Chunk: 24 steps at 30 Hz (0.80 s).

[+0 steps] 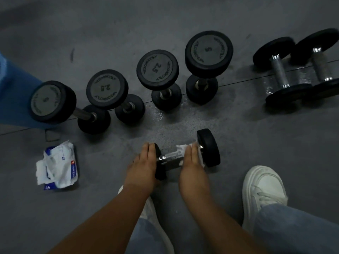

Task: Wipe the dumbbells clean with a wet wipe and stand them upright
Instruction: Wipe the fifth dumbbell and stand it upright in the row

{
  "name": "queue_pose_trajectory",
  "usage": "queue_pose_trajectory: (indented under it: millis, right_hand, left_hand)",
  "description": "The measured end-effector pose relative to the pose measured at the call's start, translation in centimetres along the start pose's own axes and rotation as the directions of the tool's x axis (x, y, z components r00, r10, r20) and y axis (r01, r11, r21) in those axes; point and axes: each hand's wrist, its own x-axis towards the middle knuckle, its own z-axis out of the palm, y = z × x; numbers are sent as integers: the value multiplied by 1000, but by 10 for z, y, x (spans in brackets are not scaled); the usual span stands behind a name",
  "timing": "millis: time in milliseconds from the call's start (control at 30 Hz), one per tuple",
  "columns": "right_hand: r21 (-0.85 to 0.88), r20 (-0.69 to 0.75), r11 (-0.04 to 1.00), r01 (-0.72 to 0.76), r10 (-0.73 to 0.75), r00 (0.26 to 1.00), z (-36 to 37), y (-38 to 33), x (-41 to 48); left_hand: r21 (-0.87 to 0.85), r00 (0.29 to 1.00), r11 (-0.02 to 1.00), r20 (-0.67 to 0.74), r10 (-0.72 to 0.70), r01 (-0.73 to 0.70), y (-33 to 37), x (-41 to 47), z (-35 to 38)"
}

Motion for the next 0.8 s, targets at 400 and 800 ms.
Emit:
queue_pose_trajectory:
  millis: [400, 800]
  right_hand:
    - [-243, -55, 970, 21, -35, 998, -14, -15, 19]
    - [-105, -32, 989, 102, -105, 994, -1, 2, -4]
  left_hand:
    - [-9, 1000, 1000, 5, 15, -15, -3, 5, -3]
    - [-15, 1000, 1000, -6, 12, -12, -2, 4, -4]
